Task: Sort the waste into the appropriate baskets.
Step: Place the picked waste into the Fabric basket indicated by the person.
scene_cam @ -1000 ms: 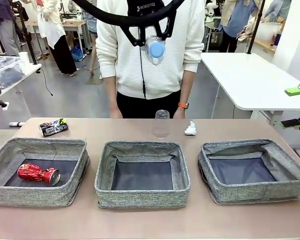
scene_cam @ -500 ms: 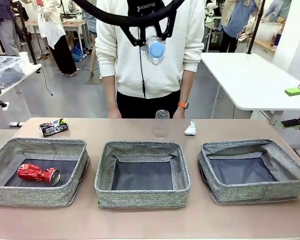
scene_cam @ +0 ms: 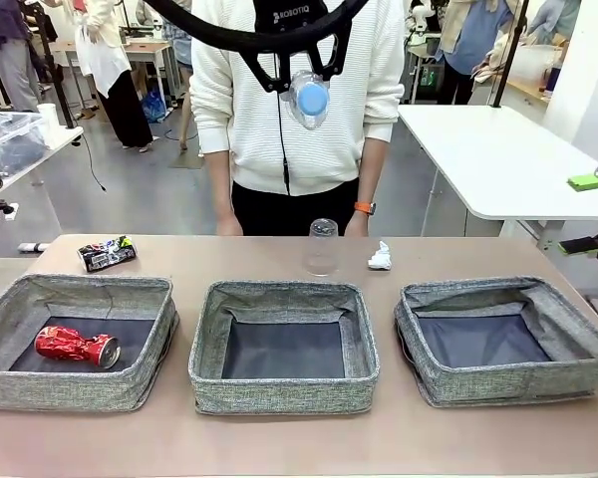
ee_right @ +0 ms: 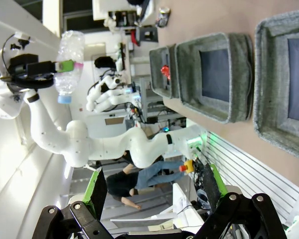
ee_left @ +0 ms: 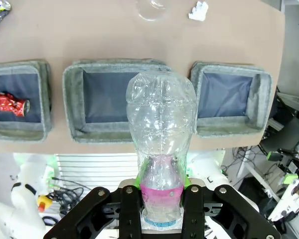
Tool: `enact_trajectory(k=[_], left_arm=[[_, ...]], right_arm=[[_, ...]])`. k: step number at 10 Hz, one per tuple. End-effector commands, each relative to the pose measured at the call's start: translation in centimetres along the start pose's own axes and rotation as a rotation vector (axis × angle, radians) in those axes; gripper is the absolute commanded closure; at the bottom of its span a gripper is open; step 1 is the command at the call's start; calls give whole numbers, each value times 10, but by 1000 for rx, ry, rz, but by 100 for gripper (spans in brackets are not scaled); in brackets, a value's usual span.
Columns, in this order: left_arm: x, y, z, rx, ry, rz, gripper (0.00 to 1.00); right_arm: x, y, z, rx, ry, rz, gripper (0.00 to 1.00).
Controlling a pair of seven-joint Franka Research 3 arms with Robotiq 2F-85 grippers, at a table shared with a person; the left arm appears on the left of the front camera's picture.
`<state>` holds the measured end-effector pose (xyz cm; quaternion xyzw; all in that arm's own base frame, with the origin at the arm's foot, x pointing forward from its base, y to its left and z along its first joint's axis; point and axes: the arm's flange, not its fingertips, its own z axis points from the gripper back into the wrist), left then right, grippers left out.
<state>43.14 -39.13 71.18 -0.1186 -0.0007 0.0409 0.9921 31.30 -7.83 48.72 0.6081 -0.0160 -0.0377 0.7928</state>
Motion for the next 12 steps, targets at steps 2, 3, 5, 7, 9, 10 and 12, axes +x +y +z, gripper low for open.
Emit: enact_trajectory(k=[2,3,5,7,9,10,12], left_arm=[[-2,1,4,-14,-1,14,78],[-2,1,4,-14,-1,14,78],[-2,1,4,-14,-1,14,78],[-2,1,4,-14,-1,14,78],[-2,1,4,-14,-1,14,78],[-2,1,4,-14,-1,14,78],[-2,1,4,-14,-1,14,78]], right_arm=[[0,5,2,7,2,-7,0],[0,5,2,7,2,-7,0],[0,5,2,7,2,-7,0],[0,5,2,7,2,-7,0],[0,5,2,7,2,-7,0],[0,5,2,7,2,-7,0],[0,5,2,7,2,-7,0]])
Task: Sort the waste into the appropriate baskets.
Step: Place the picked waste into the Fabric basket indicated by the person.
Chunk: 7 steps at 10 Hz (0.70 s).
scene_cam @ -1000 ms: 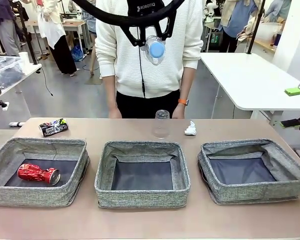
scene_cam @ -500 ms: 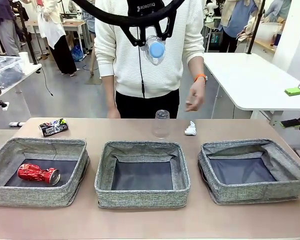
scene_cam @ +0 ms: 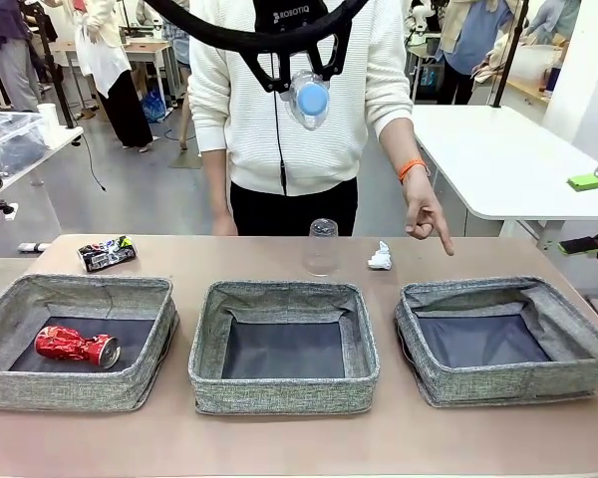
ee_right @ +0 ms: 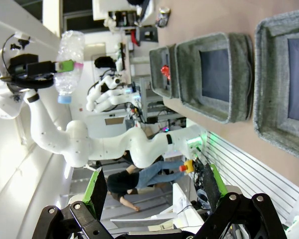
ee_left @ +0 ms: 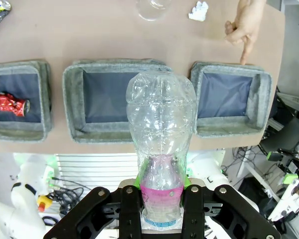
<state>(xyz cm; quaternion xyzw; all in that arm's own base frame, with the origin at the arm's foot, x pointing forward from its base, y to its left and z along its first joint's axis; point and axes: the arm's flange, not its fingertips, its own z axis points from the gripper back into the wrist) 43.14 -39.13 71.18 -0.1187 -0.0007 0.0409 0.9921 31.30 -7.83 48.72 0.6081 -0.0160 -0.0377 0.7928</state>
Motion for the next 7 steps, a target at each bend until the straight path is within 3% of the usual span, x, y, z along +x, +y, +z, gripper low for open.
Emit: enact_trajectory(k=[1,6,7], left_arm=[[-2,1,4,-14,-1,14,78],[0,0,0,0,0,0,78],[-21,-7,-40,11,-38,-121,78]], right_arm=[[0,5,2,7,2,-7,0],[0,0,0,0,0,0,0],[-7,-20,42,25,-50,-18,0]])
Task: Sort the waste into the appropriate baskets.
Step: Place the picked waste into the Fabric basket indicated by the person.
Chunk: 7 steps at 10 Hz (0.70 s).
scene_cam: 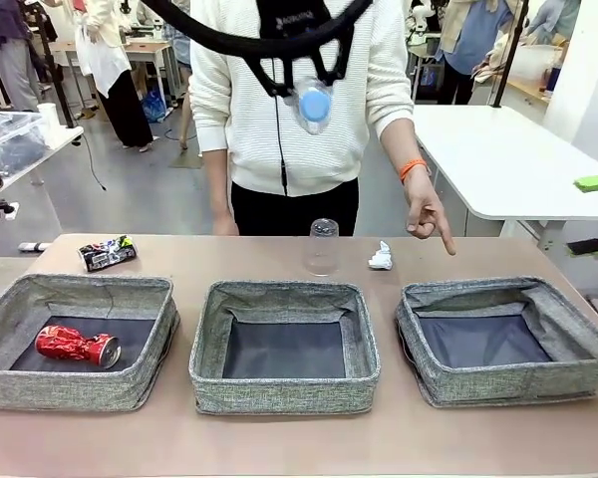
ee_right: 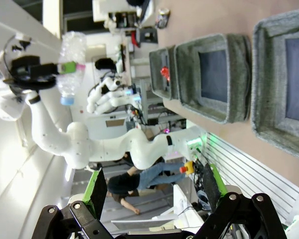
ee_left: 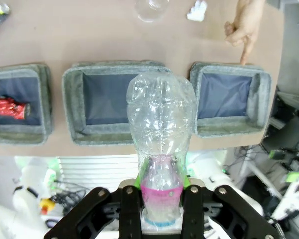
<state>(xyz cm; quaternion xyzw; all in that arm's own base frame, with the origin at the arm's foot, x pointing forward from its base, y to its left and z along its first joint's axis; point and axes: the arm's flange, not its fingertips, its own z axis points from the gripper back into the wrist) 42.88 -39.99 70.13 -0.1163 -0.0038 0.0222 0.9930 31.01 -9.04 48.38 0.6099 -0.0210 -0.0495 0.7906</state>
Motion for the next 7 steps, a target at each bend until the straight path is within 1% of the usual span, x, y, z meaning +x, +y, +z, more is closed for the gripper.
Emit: enact_trajectory(k=[1,2,3,4,5,6,7], left_arm=[[-33,-14,-82,-2,-105,-204,78],[-39,-28,-128,1,-166,-288,78],[-40,-46,-166,7,-239,-366,78],[-36,-67,-196,13,-293,-413,78],[-28,-81,-212,-17,-327,-447,78],[-12,-104,-229,-171,-329,-405,78],[0,-128,-244,-210,-297,-412,78]], right_arm=[[-17,-37,92,36,-101,-56,0],[-33,-53,140,19,-240,-123,0],[-52,-64,180,27,-370,-160,0],[-71,-70,211,83,-482,-166,0],[-81,-73,227,185,-598,-159,0],[-75,-72,184,35,-392,-175,0],[-75,-72,184,35,-392,-175,0]])
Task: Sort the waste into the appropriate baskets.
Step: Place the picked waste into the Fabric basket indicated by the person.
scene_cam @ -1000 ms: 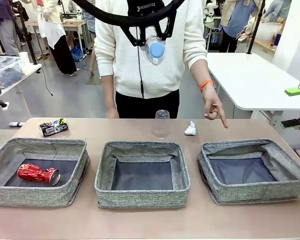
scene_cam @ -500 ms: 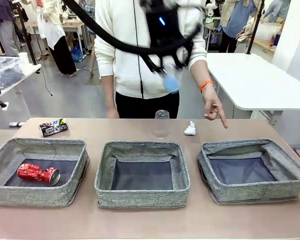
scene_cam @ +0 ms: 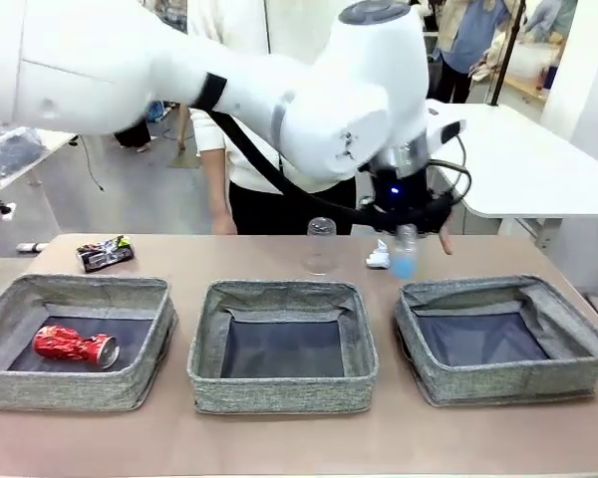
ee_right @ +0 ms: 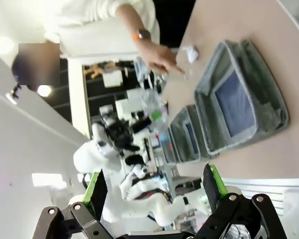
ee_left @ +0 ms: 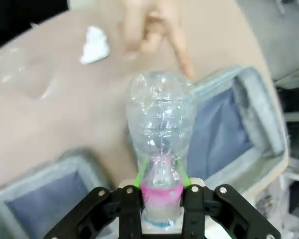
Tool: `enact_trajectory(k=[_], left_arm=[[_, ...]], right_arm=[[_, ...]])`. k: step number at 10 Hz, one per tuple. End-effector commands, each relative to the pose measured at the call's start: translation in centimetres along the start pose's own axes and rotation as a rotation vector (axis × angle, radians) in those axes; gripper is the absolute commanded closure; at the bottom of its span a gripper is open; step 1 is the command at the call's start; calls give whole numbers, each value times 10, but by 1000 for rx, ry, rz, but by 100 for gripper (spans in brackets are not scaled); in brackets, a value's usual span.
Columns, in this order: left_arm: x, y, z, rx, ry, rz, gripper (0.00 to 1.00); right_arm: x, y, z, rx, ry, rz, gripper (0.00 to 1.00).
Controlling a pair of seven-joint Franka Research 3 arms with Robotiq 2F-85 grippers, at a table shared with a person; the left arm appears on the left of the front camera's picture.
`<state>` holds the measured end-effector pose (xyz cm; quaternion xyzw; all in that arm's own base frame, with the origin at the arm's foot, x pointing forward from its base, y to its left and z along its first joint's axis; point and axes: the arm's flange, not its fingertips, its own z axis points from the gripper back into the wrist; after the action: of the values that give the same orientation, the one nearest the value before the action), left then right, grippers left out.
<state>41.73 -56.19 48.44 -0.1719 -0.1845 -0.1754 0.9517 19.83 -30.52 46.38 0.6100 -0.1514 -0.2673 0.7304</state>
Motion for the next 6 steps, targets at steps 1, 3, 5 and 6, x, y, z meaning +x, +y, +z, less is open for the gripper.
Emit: enact_trajectory(k=[1,3,5,6], left_arm=[[38,-26,-23,-125,77,7,78],[37,-44,-45,-138,178,-55,78],[32,-54,-55,-147,224,-86,78],[31,-57,-59,-126,233,-98,78]], right_arm=[[-2,6,-31,-46,85,26,0],[-2,6,-31,-46,85,26,0],[-2,6,-31,-46,85,26,0],[-2,6,-31,-46,85,26,0]])
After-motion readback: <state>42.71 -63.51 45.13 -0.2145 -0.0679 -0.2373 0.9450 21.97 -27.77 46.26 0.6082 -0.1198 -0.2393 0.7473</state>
